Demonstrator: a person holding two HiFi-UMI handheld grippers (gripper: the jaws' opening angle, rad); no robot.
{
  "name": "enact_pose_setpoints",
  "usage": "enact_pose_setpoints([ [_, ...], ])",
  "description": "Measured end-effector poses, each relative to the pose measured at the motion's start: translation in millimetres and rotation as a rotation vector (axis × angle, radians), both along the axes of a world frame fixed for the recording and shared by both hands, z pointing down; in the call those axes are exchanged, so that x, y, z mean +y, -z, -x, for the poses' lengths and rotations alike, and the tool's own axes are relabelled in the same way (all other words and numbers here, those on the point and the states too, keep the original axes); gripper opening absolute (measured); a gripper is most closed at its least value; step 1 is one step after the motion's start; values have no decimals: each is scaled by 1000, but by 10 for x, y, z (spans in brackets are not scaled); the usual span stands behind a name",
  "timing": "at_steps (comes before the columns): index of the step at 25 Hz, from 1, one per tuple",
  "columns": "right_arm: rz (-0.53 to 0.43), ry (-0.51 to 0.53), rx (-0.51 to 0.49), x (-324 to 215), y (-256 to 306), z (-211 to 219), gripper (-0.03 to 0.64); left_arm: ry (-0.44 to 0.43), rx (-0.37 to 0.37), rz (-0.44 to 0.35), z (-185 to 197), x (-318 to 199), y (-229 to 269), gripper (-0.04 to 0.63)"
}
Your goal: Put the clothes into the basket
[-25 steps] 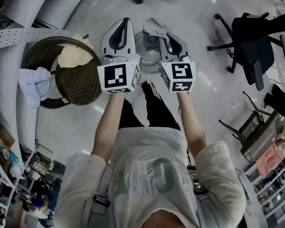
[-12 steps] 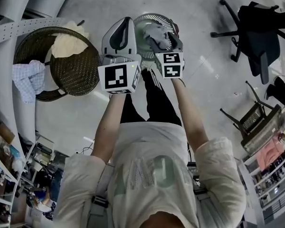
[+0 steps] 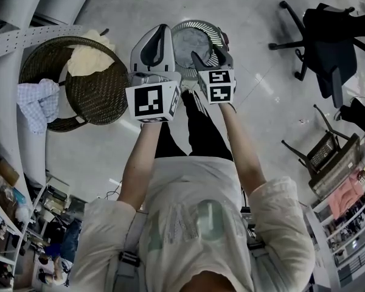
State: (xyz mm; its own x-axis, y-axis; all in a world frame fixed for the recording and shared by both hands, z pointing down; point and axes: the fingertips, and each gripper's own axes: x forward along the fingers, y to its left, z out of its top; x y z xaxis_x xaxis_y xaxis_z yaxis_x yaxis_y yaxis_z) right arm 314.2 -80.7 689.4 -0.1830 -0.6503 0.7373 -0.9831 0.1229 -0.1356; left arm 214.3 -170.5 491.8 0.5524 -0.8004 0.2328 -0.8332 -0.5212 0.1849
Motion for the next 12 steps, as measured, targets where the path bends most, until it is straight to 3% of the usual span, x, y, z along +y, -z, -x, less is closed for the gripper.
enact_pose_setpoints([
  [5,-80,4,10,-271,343,17,290,37,14,-18,133,-58,167,18],
  [9,-248,35,8,-830,1025,145,282,103,25,-85,408,-161,527,17],
  [12,-423,21,-12,-1252,1815,383,173,178,25,-149,800,-205,926,17],
])
